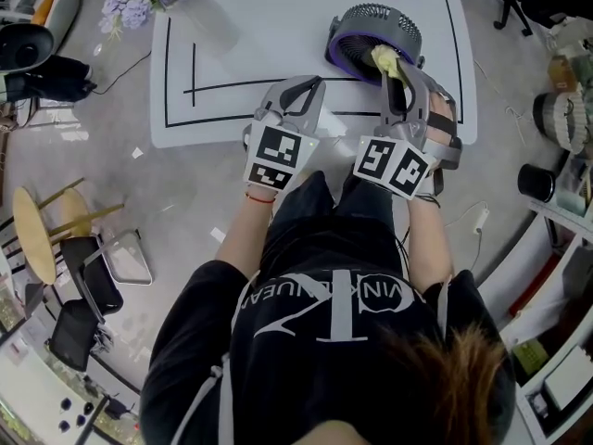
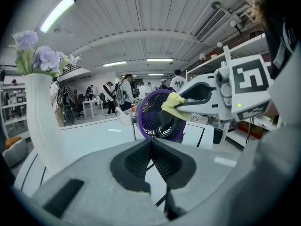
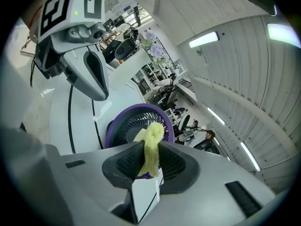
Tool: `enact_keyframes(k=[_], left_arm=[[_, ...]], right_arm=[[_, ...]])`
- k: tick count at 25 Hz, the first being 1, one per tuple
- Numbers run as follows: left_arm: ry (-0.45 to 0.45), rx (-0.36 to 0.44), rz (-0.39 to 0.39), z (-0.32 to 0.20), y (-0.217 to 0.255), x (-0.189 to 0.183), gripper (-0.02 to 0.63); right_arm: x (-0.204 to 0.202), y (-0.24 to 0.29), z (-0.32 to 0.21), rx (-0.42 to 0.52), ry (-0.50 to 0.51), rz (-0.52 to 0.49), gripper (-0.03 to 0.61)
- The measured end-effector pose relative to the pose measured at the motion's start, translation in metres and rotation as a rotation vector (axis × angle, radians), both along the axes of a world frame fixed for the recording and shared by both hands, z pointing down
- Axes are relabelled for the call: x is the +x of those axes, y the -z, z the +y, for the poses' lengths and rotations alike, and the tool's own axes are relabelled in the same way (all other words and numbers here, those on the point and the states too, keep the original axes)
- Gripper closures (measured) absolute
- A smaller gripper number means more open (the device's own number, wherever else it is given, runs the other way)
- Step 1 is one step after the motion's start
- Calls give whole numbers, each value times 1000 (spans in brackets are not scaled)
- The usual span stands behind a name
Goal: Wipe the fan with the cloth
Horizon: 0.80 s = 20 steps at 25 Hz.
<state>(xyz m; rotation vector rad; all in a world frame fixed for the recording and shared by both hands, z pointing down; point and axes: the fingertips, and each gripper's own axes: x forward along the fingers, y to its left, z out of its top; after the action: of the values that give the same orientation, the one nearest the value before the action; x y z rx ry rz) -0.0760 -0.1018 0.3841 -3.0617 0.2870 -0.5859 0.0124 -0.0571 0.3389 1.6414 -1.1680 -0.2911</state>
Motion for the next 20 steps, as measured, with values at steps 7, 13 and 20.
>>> enact_keyframes(k=[7,13,20], left_arm=[[23,5,23,3,10,-4,603],[85,-1,59,-5,24,-15,603],[168,-30,150,-15,47,-31,603]], right_arm=[[2,0,16,31,-9,-107,494],[-1,13,29,182,6,-409,494],[-4,32,45,326,18,-616,495]])
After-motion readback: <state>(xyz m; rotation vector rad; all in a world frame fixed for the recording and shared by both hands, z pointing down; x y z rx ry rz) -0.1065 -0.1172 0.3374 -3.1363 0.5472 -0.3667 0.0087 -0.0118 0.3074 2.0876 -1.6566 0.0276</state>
